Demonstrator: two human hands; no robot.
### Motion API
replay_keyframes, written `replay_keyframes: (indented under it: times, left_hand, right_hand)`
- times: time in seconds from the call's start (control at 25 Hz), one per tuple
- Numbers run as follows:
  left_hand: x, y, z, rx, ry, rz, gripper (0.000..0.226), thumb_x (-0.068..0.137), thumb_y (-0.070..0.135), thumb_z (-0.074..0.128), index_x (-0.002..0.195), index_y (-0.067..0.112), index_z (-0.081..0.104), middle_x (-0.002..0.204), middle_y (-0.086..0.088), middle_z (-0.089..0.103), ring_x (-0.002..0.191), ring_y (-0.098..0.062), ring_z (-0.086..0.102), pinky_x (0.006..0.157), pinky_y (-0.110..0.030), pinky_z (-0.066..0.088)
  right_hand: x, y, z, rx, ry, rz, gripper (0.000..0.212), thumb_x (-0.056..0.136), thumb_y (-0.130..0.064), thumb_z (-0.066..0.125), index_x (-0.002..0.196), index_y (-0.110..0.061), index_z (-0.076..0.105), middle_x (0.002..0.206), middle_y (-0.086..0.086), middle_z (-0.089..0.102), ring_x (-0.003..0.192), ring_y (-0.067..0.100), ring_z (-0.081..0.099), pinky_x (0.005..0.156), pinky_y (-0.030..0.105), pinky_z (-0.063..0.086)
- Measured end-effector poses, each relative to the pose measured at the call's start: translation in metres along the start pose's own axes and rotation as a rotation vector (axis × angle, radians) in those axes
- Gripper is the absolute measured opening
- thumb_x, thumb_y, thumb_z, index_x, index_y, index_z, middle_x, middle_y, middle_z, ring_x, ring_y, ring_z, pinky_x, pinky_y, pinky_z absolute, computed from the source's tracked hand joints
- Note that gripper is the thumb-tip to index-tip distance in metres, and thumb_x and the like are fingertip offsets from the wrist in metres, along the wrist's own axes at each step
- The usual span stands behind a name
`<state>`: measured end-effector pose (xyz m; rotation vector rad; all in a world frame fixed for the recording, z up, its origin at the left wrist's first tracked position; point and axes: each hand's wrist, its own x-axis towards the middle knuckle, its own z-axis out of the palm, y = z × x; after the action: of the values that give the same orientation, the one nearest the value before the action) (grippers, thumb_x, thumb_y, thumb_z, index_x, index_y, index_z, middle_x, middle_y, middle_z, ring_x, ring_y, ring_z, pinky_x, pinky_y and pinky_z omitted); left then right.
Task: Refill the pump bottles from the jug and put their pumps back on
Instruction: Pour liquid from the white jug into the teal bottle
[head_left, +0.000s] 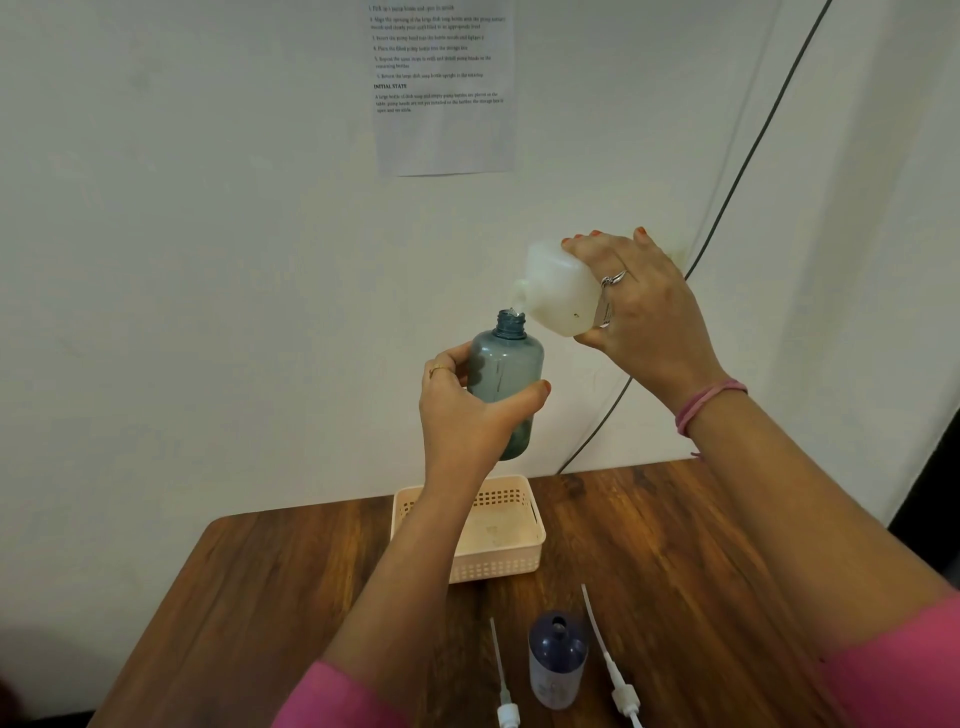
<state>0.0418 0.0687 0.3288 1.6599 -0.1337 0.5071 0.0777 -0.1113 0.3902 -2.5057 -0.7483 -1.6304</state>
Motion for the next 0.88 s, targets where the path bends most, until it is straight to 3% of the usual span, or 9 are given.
replay_keyframes:
  times: [0.88]
  left_hand:
    - [0.0012, -0.0051, 0.0003, -0.009, -0.008, -0.009, 0.076, 0.057, 0.03, 0.089, 0.12, 0.024, 0.047, 0.117, 0.006, 0.052, 0.105, -0.008, 0.053, 0.076, -0.018, 0.05]
  right_hand:
    - [0.0004, 0.0007, 0.0014, -0.016, -0.023, -0.026, 0.081, 0.058, -0.01, 0.087, 0.13, -0.004, 0.05, 0.123, 0.016, 0.059, 0.115, 0.033, 0.056, 0.107, 0.05, 0.034]
